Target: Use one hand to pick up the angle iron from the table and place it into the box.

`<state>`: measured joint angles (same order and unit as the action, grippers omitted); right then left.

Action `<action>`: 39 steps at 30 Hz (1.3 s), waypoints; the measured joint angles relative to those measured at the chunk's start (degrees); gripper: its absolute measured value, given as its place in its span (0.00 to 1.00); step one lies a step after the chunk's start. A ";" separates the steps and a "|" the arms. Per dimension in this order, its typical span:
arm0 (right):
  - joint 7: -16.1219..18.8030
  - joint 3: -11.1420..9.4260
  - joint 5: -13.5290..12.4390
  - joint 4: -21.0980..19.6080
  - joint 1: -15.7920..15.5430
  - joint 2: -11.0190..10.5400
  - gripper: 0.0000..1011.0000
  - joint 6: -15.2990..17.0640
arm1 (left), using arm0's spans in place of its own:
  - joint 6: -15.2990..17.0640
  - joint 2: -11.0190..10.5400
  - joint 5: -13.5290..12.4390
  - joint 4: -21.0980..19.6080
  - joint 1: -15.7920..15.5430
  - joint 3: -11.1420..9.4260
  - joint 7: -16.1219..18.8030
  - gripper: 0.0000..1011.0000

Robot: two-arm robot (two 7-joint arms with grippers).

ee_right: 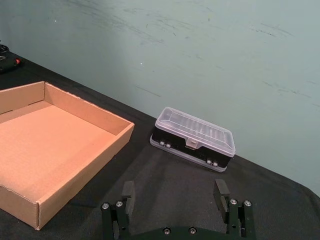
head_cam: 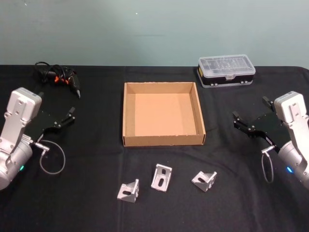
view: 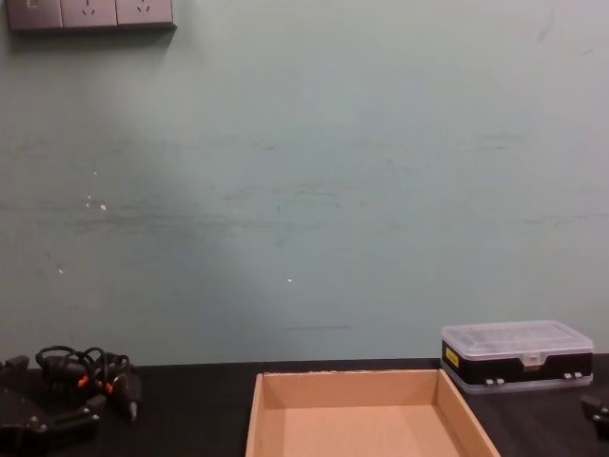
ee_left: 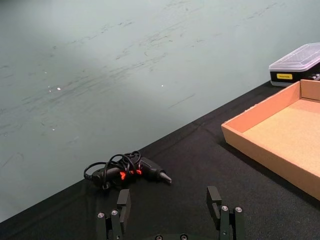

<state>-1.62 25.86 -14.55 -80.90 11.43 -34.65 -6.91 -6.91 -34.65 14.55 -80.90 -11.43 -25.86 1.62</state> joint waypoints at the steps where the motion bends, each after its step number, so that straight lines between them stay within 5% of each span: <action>1: 0.00 0.00 0.00 0.00 0.00 0.00 0.99 0.00 | 0.00 0.00 0.00 0.00 0.00 0.00 0.00 0.99; 21: 1.08 -1.15 -0.20 -0.69 -0.42 -0.43 0.99 0.01 | 0.00 0.00 0.00 0.00 0.00 0.00 0.00 0.99; 31: 3.98 -5.36 -2.96 -10.90 -5.32 -4.62 0.99 3.37 | 0.00 0.00 0.00 0.00 0.00 0.00 0.00 0.99; 39: 8.24 -11.21 -9.81 -21.45 -12.15 -10.21 0.99 10.57 | 0.00 0.00 -0.01 0.00 0.00 0.00 0.00 0.99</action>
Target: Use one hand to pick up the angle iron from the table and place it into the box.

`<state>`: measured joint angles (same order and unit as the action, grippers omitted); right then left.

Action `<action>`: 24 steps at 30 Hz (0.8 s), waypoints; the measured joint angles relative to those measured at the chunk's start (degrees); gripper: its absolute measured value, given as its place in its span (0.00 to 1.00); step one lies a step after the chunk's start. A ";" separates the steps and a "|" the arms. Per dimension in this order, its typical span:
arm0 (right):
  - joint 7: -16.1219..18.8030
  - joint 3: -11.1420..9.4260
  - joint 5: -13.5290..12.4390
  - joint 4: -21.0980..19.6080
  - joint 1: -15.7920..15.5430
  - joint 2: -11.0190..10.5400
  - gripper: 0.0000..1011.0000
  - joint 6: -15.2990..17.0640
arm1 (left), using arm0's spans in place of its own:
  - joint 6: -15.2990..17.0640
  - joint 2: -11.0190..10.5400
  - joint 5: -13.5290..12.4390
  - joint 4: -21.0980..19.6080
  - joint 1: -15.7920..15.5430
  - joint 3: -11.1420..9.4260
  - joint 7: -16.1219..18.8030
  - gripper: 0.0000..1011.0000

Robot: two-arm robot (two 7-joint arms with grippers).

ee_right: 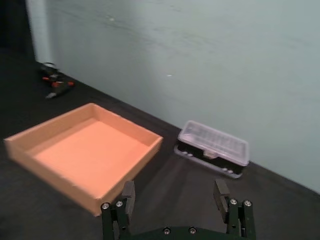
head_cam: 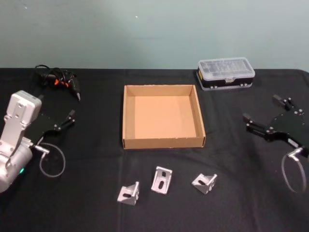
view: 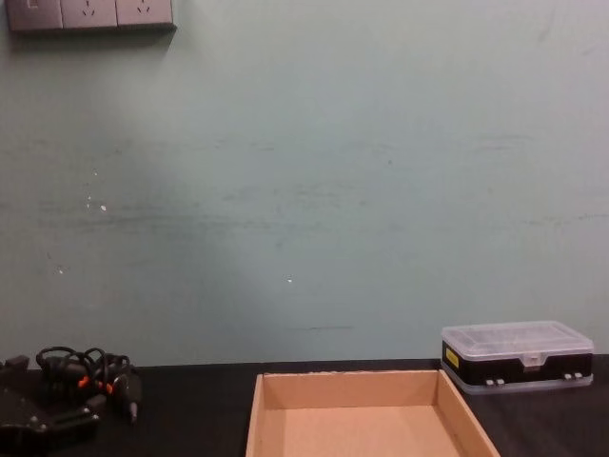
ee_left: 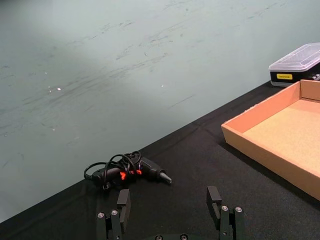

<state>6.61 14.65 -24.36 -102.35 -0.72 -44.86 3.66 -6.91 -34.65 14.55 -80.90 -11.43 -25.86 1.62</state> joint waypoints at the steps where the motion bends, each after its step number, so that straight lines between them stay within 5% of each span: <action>1: 1.25 -1.12 -1.65 -1.54 -1.13 -0.90 0.99 1.19 | 0.00 0.00 0.00 0.00 0.00 0.00 0.00 0.99; 9: 8.00 -3.07 -7.17 -6.55 -4.17 -4.72 0.99 8.66 | 0.00 0.00 0.00 0.00 0.00 0.00 0.00 0.99; 17: 14.69 0.49 -7.44 -7.73 -3.53 -6.73 0.99 15.15 | 0.00 0.00 0.00 0.00 0.00 0.00 0.00 0.99; 24: 18.08 3.54 -5.92 -6.77 -2.04 -6.44 0.99 17.76 | 0.00 0.00 0.00 0.00 0.00 0.00 0.00 0.99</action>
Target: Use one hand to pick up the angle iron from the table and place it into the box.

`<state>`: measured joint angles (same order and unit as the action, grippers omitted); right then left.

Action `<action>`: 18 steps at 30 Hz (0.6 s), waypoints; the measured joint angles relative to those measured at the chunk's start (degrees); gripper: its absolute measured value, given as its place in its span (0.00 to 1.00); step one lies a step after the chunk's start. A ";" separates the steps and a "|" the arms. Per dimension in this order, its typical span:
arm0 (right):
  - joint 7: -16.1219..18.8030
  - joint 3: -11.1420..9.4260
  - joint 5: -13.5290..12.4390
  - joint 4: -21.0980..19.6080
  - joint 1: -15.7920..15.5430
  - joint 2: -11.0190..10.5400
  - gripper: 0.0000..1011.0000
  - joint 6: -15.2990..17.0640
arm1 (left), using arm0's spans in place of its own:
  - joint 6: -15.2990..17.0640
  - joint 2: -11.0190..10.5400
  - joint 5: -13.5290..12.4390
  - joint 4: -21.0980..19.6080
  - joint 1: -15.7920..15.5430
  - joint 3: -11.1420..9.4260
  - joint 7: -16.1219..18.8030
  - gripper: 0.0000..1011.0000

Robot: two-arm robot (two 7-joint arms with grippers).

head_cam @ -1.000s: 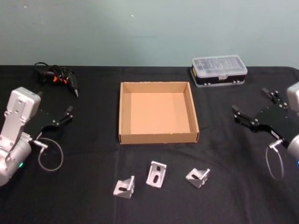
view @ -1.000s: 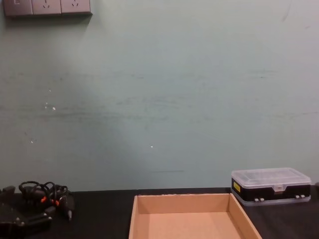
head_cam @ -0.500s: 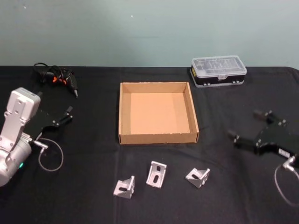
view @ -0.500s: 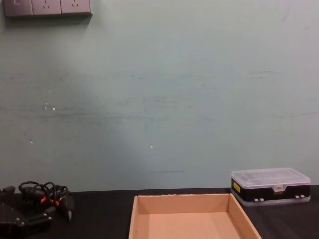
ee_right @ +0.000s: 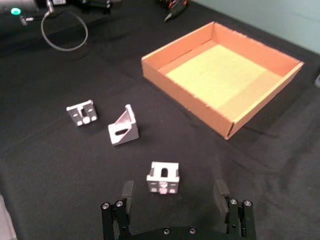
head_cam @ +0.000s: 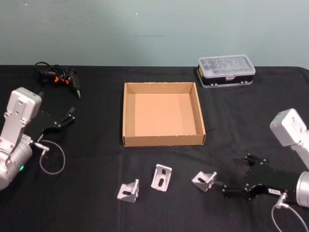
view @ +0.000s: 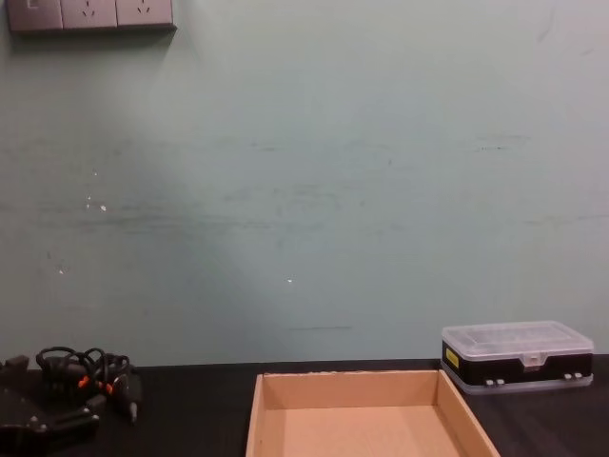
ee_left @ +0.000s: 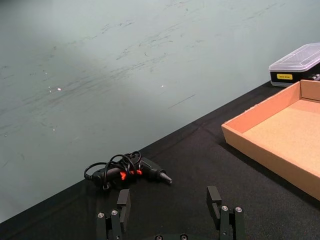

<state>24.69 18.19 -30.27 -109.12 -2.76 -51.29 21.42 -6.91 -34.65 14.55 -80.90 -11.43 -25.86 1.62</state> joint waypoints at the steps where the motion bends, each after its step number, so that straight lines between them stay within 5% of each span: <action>1: 0.48 0.51 0.31 0.38 0.33 0.22 0.99 0.22 | 0.00 0.00 0.00 0.00 0.00 0.00 0.00 0.99; 18: 2.39 3.95 2.85 4.16 3.36 3.34 0.99 0.53 | 0.00 0.00 0.00 0.00 0.00 0.00 0.00 0.99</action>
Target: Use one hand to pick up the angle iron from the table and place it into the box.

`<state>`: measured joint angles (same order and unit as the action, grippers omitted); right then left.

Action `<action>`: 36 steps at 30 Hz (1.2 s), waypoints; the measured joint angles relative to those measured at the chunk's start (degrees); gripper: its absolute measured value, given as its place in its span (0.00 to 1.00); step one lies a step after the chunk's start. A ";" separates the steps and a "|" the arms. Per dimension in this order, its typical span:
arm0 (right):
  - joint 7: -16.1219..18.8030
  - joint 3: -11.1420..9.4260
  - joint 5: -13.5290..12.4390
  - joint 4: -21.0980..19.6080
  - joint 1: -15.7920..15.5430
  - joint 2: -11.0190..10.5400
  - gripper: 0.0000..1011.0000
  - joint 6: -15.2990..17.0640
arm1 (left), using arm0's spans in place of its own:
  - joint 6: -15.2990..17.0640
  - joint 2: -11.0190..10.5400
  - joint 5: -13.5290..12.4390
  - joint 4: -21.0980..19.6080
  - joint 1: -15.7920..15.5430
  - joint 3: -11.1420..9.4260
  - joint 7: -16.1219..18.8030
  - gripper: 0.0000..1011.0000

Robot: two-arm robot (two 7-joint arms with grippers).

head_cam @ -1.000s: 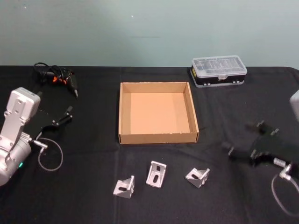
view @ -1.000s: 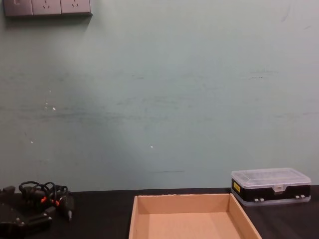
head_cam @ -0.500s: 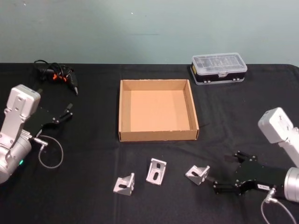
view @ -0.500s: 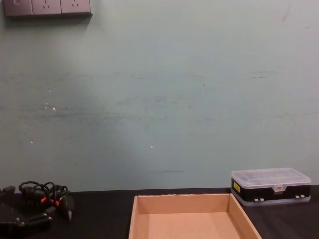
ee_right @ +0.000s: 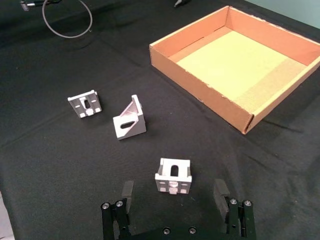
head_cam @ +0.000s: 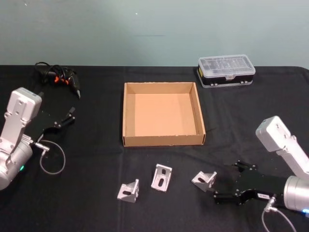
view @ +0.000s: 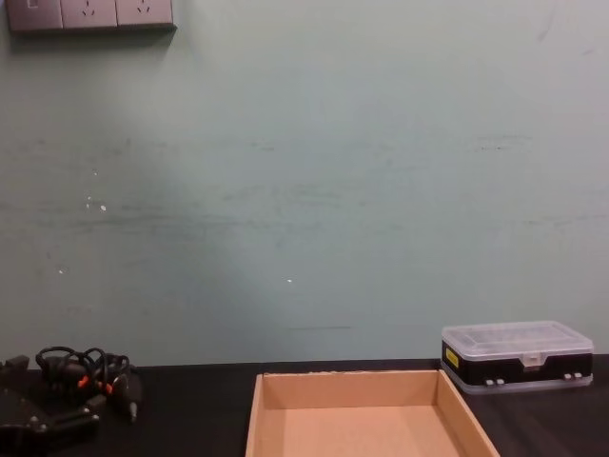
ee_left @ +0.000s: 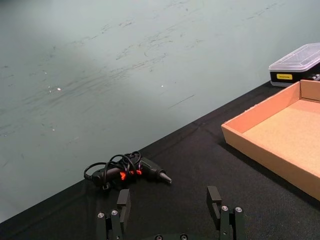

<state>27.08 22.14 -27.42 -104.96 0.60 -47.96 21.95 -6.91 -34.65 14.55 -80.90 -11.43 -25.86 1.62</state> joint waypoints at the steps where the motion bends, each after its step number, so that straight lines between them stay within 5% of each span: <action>1: 0.04 0.13 0.07 0.11 0.10 0.14 0.99 0.01 | 0.00 0.00 0.00 0.00 0.00 0.00 0.00 0.99; 27: 1.25 3.24 2.50 5.55 3.83 4.65 0.99 -0.41 | 0.00 0.00 0.00 0.00 0.00 0.00 0.00 0.99; 36: 1.49 3.99 4.03 5.89 4.47 4.82 0.85 -0.96 | 0.00 0.00 0.00 0.00 0.00 0.00 0.00 0.99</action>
<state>28.57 26.14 -23.40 -99.07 5.07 -43.14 21.00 -6.91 -34.65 14.55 -80.90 -11.43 -25.86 1.62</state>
